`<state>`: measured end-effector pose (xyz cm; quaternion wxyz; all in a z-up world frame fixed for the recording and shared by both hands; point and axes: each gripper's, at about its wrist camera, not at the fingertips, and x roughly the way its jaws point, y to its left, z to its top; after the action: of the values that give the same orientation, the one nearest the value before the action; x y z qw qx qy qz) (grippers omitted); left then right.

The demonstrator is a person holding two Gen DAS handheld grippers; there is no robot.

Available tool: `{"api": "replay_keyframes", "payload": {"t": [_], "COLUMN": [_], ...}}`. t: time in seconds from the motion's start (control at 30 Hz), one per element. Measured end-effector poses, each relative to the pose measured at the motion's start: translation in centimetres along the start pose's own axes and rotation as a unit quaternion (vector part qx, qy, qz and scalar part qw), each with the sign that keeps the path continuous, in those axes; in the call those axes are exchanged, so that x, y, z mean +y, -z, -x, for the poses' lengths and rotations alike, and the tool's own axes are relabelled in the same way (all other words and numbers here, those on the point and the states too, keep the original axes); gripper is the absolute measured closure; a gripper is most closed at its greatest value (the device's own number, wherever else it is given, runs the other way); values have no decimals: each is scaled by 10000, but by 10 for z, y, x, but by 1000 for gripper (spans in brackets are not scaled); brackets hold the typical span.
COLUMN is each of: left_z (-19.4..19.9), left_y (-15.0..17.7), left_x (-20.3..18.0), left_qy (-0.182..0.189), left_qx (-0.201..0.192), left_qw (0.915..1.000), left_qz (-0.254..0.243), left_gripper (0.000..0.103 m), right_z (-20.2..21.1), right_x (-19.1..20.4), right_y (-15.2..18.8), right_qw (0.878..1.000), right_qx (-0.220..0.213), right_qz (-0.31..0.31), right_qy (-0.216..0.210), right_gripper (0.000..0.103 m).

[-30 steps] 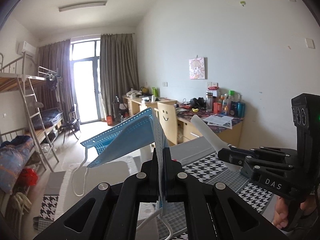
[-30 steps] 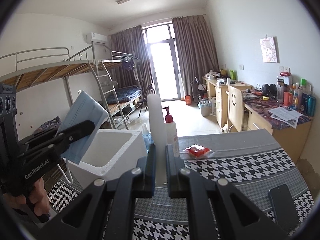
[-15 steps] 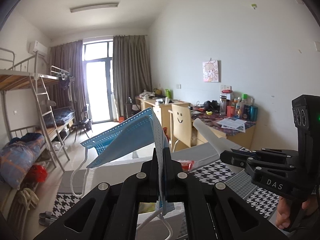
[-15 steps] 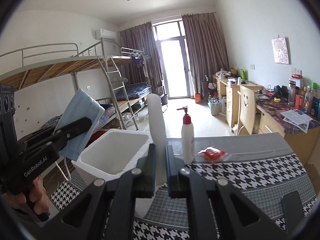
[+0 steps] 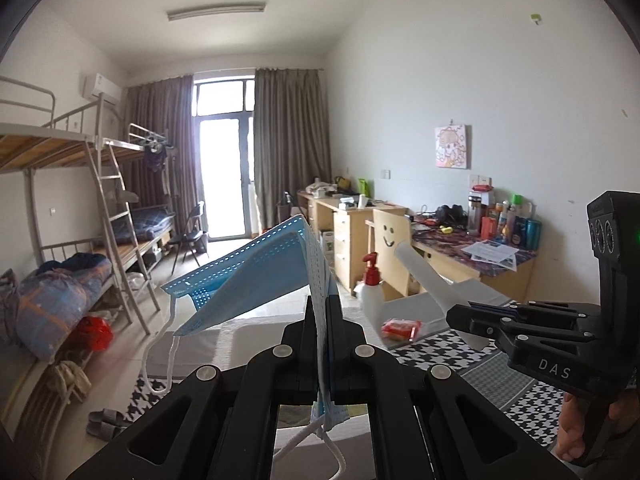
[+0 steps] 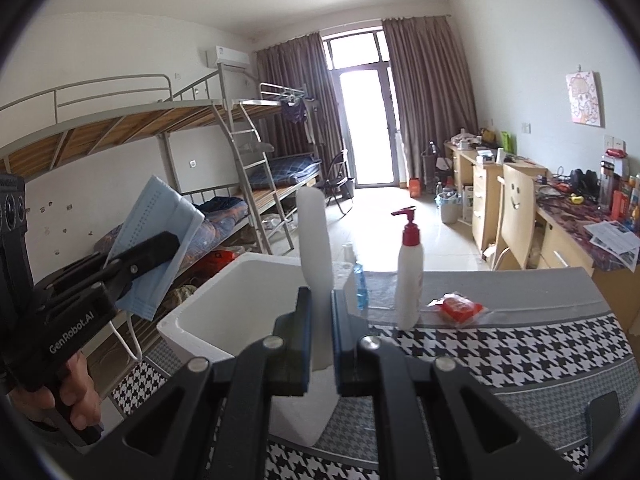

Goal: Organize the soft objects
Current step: 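Carry the mask and tube with both tools over the white foam box, then lower the right tool into the foam box and open it to release the tube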

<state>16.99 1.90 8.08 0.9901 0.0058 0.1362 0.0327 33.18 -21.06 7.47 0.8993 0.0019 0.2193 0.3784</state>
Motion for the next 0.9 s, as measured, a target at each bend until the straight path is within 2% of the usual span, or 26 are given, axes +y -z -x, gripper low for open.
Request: {"api": "replay_keyframes", "payload": {"t": [0.5, 0.9], "left_z": [2, 5], "left_y": [6, 15], "left_x": [25, 46], "left_qy": [-407, -687], "left_qx": [49, 69], "left_qw": [9990, 9972], "left_qz": [153, 288], "left_gripper": [100, 100], "right_z": [-28, -53], "right_x": [24, 39], "right_y": [-6, -3], "right_qw": [9992, 9978], "right_qx": [228, 483], "right_qz": [200, 333], "right_qy": [-252, -298], "right_gripper": [92, 92]}}
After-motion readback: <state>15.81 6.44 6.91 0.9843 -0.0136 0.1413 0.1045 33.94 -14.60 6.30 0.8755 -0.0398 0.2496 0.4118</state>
